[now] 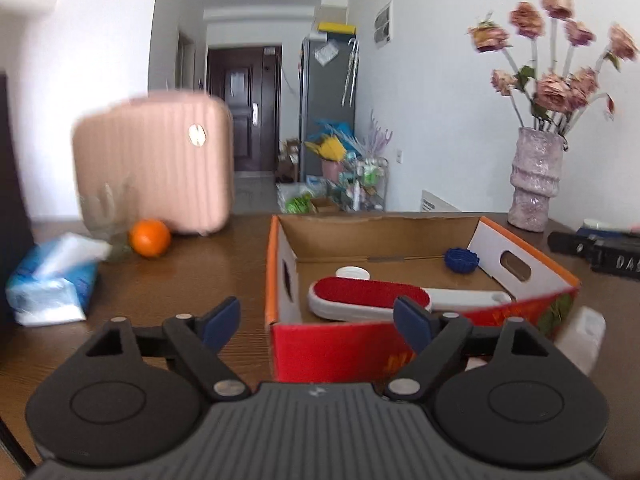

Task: Organize rigid objects
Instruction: 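Withdraw both grippers from the box, then grasp the white plastic bottle with the left gripper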

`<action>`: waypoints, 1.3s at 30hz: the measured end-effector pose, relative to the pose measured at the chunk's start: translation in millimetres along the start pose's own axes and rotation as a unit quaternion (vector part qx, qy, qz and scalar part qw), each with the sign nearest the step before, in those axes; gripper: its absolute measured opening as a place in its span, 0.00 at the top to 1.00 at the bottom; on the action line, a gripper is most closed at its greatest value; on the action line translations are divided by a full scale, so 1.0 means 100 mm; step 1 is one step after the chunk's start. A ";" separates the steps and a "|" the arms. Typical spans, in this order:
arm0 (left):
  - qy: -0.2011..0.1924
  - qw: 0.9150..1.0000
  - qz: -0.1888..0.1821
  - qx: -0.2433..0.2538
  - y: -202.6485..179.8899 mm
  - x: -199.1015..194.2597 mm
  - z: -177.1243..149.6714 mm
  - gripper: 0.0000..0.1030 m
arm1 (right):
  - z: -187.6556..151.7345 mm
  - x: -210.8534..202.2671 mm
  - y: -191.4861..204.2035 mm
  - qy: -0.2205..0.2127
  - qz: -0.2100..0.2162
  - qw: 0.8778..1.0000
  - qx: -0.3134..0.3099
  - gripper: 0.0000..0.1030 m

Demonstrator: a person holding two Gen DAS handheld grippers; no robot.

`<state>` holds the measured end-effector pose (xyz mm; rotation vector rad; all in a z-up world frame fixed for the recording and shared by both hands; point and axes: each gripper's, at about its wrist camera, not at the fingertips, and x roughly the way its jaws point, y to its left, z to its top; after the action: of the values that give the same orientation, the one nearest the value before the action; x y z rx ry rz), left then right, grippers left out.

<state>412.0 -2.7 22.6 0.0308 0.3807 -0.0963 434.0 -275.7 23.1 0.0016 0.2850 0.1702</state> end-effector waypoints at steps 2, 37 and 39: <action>-0.013 1.000 0.007 0.009 -0.03 -0.28 -0.02 0.11 | 0.01 -0.28 0.01 -0.009 -0.003 1.000 -0.002 0.41; 0.070 0.997 -0.020 -0.031 -0.26 -1.72 -0.91 0.08 | -0.90 -2.07 0.22 0.075 0.022 0.997 -0.008 0.20; 0.068 0.997 -0.026 -0.026 -0.32 -1.62 -0.86 0.08 | -0.88 -1.97 0.18 0.078 0.018 0.997 -0.006 0.20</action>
<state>227.0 -15.7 2.9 -0.0234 0.5202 -0.1364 220.0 -292.5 -5.6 -0.0188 0.4394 0.2075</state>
